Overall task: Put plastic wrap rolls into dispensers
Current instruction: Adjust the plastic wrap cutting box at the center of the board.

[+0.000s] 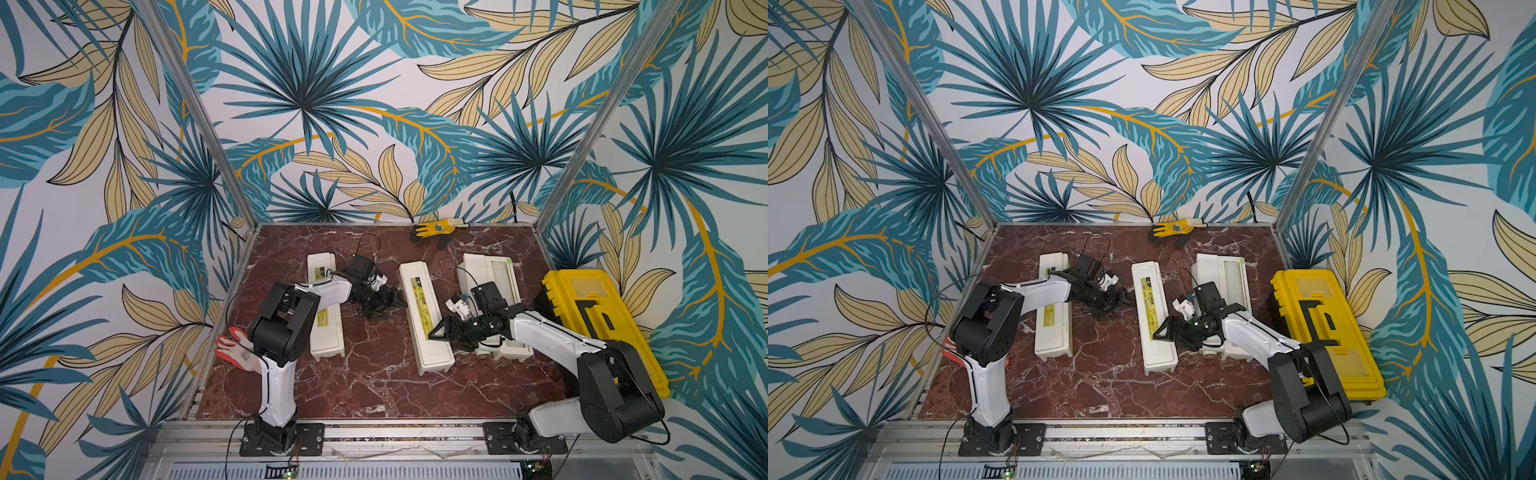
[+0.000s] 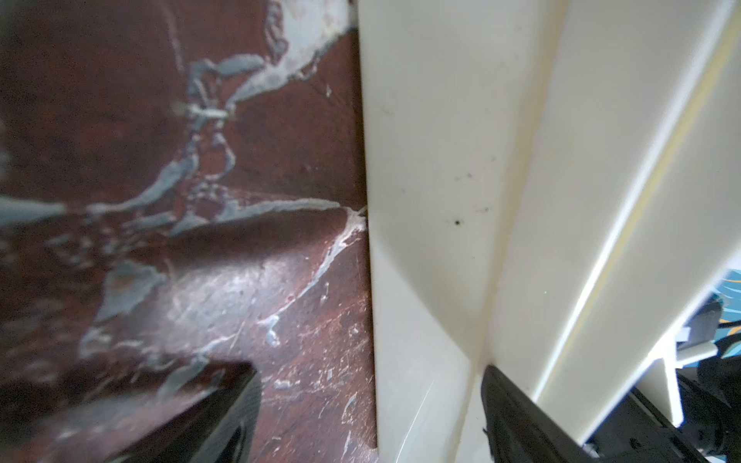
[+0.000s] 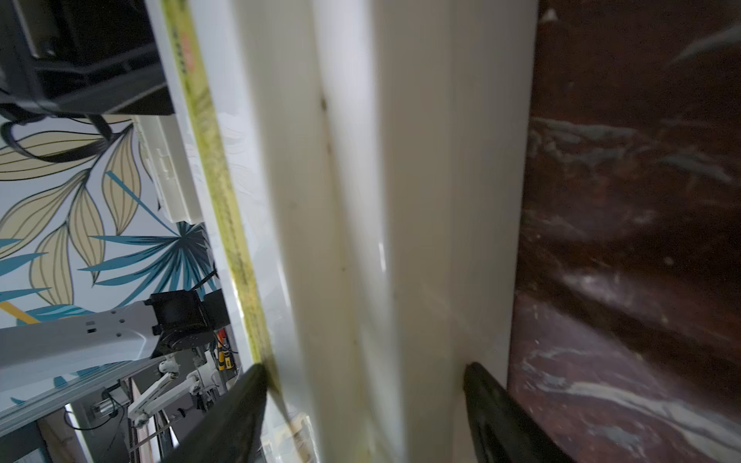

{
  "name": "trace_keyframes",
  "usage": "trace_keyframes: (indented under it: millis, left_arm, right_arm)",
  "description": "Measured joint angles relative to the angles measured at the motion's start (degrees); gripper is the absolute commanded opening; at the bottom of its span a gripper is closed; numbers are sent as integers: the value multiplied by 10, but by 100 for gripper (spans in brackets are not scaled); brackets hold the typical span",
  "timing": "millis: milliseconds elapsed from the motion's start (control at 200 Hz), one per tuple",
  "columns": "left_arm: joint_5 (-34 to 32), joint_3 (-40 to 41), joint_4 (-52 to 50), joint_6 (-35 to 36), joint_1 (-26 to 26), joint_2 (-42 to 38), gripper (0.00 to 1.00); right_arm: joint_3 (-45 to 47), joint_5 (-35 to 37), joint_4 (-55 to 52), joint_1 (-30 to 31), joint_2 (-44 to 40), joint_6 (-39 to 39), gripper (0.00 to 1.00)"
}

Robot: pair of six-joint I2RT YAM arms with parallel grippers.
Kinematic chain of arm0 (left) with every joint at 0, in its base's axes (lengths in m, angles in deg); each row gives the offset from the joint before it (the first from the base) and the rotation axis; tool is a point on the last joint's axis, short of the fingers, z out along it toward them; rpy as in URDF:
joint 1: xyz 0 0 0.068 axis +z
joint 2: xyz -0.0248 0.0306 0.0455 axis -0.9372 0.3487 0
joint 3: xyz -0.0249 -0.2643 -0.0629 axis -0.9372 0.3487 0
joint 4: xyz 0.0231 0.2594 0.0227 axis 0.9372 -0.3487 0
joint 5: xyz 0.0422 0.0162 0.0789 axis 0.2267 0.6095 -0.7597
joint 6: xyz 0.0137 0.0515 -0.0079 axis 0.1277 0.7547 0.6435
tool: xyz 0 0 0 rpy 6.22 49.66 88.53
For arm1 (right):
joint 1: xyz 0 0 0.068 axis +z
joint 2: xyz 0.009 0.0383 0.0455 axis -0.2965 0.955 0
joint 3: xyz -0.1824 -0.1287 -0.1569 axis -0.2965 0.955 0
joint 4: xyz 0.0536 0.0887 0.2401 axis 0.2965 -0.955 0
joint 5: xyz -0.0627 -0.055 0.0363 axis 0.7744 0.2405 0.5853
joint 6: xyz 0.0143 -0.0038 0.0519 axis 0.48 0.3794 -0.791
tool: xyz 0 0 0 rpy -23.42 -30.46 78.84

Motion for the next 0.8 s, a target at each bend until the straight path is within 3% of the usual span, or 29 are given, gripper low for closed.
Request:
trace_keyframes:
  millis: [290,531,796]
  left_arm:
    - [-11,4,13,-4,6,-6,88]
    - [-34,16,25,-1,15,-49,92]
    - [-4,24,53,20,-9,-108,98]
  right_arm:
    - [42,-39,82,-2,-7,-35,59]
    - [39,-47,90,0,2,-45,65]
    - [24,-22,66,10,0,-61,70]
